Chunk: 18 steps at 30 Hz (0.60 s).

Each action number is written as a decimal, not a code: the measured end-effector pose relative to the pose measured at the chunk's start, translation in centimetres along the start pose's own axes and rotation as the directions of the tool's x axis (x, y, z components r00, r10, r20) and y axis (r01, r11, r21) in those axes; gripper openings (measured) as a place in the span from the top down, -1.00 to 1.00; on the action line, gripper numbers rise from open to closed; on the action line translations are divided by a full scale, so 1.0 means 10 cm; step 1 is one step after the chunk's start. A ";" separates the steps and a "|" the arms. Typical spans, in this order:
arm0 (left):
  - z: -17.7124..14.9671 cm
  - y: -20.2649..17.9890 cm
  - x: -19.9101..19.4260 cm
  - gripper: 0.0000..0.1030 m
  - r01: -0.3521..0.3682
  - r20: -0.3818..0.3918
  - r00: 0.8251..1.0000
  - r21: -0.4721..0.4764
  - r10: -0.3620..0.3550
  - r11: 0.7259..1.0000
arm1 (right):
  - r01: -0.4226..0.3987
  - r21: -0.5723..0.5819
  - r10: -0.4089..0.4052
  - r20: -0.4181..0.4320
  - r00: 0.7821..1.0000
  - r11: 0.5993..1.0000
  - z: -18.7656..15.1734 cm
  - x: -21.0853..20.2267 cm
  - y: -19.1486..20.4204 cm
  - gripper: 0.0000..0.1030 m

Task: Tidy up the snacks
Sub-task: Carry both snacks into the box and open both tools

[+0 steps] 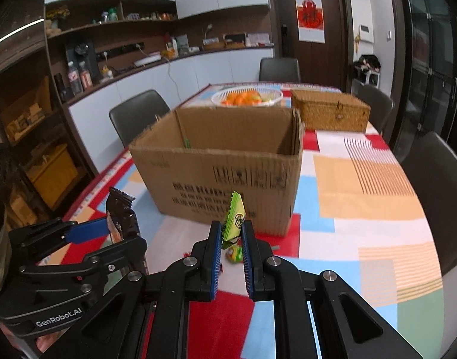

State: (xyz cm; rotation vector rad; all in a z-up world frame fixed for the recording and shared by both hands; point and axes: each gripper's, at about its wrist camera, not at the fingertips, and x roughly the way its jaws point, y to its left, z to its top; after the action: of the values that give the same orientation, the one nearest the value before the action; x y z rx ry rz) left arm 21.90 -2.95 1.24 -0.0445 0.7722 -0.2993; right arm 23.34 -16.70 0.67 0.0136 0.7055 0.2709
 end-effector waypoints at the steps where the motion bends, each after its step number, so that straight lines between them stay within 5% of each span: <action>1: 0.03 0.00 -0.03 0.07 0.000 0.011 1.000 0.001 0.000 1.000 | -0.002 -0.002 0.002 0.011 1.000 1.000 0.03 -0.02 0.01 0.72; 18: 0.80 0.03 -0.30 0.07 -0.070 0.208 0.977 0.054 0.057 0.996 | -0.025 -0.008 0.026 0.144 0.989 1.000 0.69 -0.12 0.00 0.72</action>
State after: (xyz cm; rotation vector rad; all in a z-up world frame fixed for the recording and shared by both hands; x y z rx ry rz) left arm 25.55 -2.40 8.98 0.0066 0.5571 -0.2528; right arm 26.89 -16.45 6.74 0.0363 0.5607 0.2934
